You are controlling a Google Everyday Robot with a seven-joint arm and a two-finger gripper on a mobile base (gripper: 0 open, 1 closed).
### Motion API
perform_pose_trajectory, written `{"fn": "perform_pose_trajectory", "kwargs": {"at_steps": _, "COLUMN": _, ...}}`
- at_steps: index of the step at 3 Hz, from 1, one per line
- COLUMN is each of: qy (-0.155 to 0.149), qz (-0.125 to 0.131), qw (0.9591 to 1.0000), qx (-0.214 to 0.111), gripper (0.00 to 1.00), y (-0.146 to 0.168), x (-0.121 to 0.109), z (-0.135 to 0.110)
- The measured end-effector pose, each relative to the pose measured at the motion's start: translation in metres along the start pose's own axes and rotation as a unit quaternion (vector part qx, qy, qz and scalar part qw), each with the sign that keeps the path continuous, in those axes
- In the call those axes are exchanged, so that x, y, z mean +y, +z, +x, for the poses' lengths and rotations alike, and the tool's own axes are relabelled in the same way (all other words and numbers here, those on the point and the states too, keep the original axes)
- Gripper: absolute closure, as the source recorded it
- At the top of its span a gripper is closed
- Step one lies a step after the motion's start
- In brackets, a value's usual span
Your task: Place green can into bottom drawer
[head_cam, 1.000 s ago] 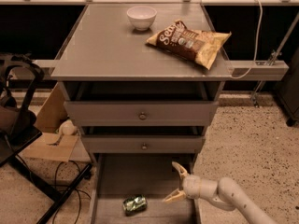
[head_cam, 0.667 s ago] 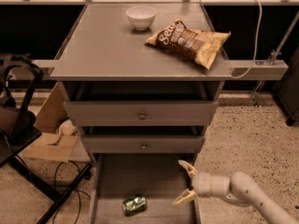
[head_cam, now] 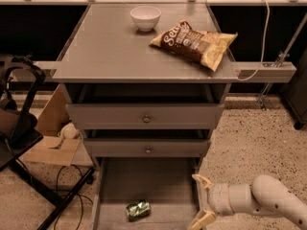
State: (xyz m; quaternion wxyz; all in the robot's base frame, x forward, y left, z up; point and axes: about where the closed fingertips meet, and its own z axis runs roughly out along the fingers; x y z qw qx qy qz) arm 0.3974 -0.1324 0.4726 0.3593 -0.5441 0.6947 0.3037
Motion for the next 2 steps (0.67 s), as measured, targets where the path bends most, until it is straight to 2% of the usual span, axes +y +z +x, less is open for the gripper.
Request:
{"fn": "perform_pose_trajectory", "kwargs": {"at_steps": 1, "qy": -0.018, "qz": -0.010, "qw": 0.9954, "qx": 0.094, "gripper": 0.00, "y": 0.002, "x": 0.035, "z": -0.023}}
{"fn": "perform_pose_trajectory", "kwargs": {"at_steps": 2, "qy": -0.002, "qz": -0.016, "qw": 0.9904, "qx": 0.137, "gripper": 0.00, "y": -0.006, "x": 0.064, "z": -0.024}}
